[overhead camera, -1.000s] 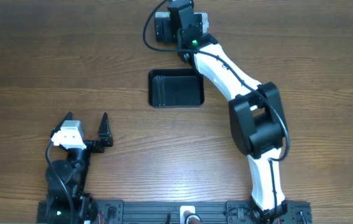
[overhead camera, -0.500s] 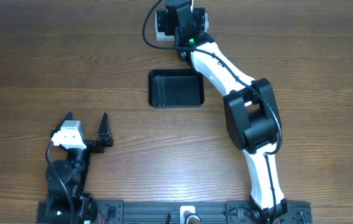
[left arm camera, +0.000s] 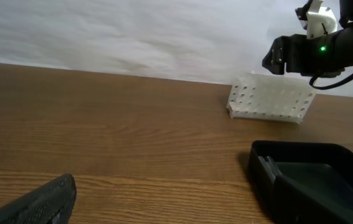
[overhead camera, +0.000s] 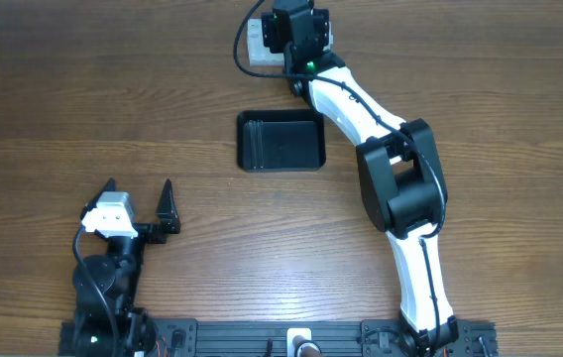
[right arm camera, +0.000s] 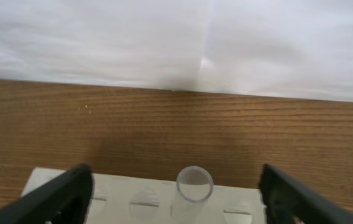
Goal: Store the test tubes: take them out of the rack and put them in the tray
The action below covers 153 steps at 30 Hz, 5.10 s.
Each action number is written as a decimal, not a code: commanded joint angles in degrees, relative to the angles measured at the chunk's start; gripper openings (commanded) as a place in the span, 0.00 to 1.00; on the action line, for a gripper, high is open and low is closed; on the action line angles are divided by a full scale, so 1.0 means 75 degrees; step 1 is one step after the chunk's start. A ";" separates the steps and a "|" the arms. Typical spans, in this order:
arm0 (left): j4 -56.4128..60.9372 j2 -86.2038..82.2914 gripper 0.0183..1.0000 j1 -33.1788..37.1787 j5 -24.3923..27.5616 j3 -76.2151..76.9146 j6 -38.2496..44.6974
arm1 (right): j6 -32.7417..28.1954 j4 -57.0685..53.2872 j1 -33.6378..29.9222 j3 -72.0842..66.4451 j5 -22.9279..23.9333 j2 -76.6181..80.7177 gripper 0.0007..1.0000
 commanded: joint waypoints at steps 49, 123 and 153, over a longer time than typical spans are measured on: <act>-0.0029 -0.0041 1.00 0.0055 0.0102 -0.0035 0.0085 | -0.0061 0.0452 -0.0166 0.0198 0.0300 0.0428 0.26; -0.0029 -0.0041 1.00 0.0055 0.0102 -0.0035 0.0085 | 0.1810 -0.6901 0.0338 0.0111 -0.3191 -0.1244 0.01; -0.0029 -0.0041 1.00 0.0055 0.0102 -0.0035 0.0085 | 0.2209 -0.6886 0.0350 0.0108 -0.3171 -0.0443 0.04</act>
